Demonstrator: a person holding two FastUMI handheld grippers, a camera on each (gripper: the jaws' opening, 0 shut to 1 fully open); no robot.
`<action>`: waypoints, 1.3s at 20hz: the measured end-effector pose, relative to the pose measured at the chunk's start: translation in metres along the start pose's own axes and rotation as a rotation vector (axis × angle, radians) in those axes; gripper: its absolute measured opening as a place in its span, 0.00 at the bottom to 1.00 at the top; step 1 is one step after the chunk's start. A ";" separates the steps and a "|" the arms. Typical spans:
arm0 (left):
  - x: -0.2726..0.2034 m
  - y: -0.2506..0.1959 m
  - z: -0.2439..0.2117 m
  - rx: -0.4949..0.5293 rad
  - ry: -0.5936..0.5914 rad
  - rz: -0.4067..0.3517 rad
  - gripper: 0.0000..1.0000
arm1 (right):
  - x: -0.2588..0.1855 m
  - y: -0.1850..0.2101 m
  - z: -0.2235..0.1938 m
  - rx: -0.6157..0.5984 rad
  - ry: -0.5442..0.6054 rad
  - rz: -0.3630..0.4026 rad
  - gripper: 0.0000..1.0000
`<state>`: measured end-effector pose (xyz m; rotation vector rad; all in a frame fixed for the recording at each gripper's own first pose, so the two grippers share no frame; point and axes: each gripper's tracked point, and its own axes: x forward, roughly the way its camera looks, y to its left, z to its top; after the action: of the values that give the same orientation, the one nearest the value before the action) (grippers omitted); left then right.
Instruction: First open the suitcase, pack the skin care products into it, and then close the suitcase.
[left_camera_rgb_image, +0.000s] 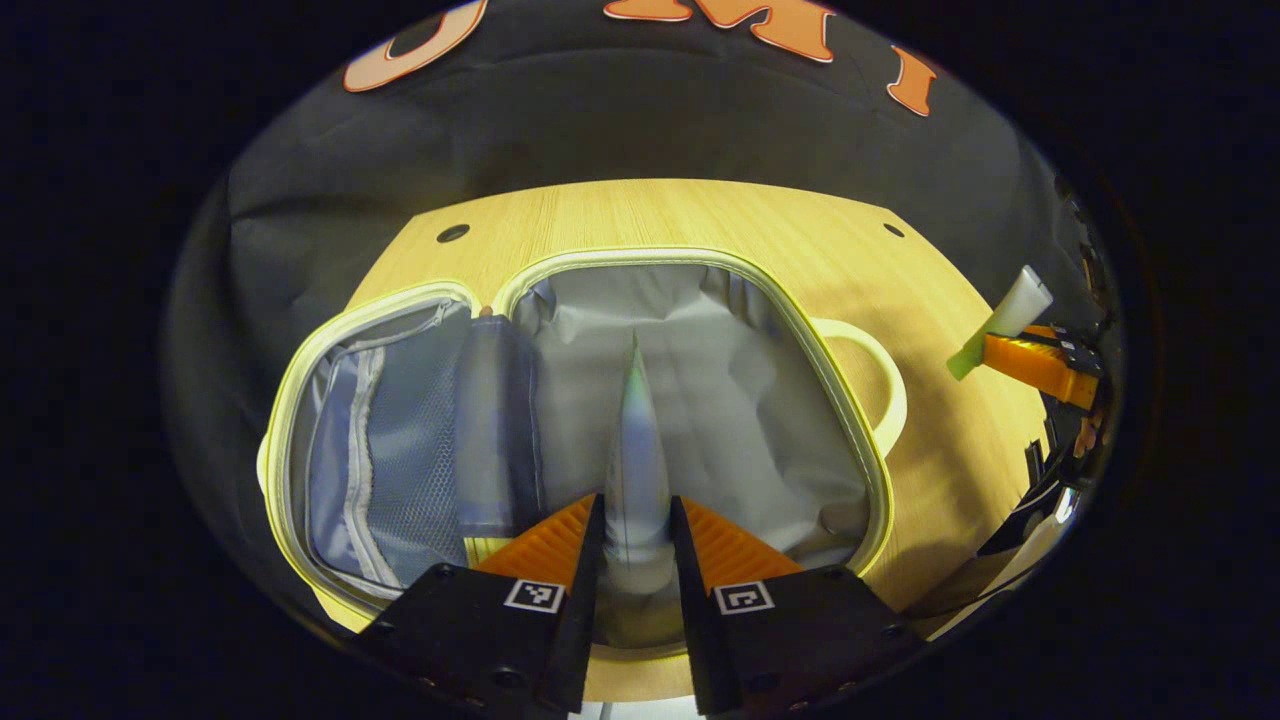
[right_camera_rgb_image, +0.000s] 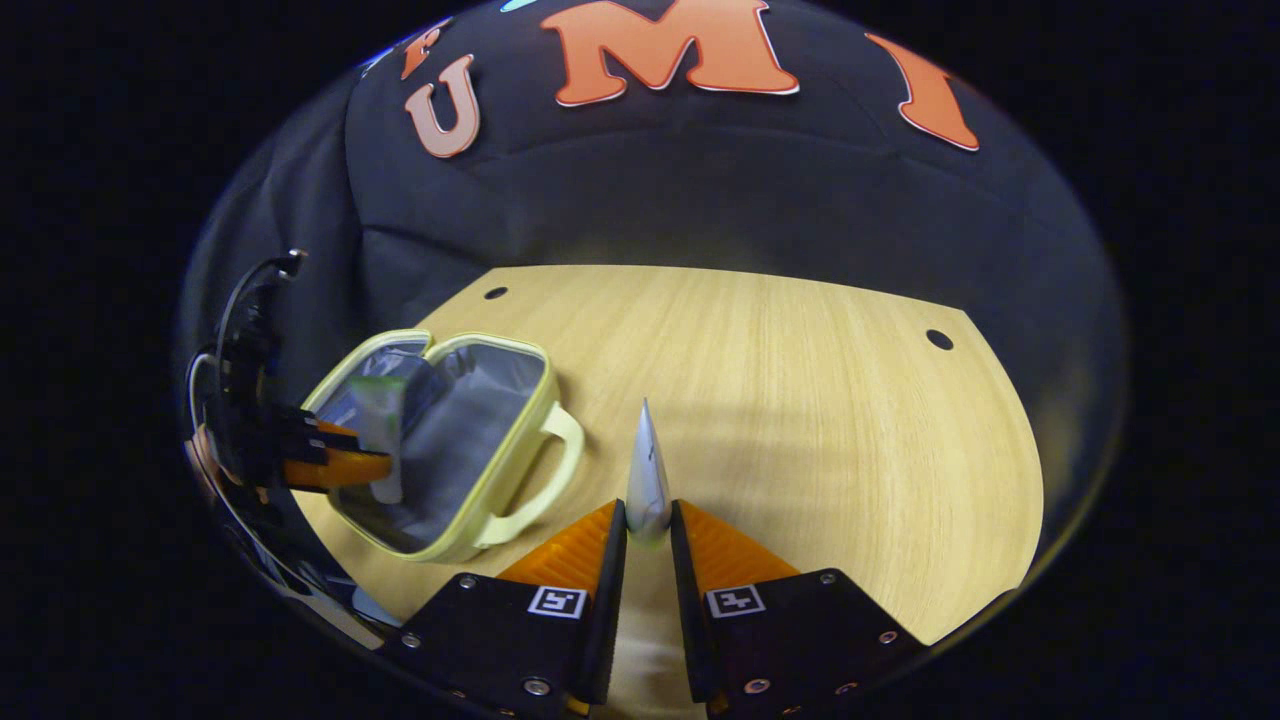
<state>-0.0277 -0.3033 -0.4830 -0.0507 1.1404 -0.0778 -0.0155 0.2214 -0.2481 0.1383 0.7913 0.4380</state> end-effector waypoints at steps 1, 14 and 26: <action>0.003 0.003 -0.001 -0.007 0.007 0.007 0.40 | -0.003 0.010 0.003 -0.011 0.005 0.020 0.30; -0.021 0.039 0.036 -0.123 -0.231 -0.022 0.69 | 0.040 0.128 0.003 -0.070 0.165 0.205 0.30; -0.093 0.208 -0.001 -0.384 -0.398 0.202 0.89 | 0.089 0.172 -0.040 -0.078 0.394 0.236 0.30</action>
<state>-0.0594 -0.0878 -0.4157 -0.2797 0.7442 0.3206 -0.0452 0.4130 -0.2862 0.0734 1.1492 0.7326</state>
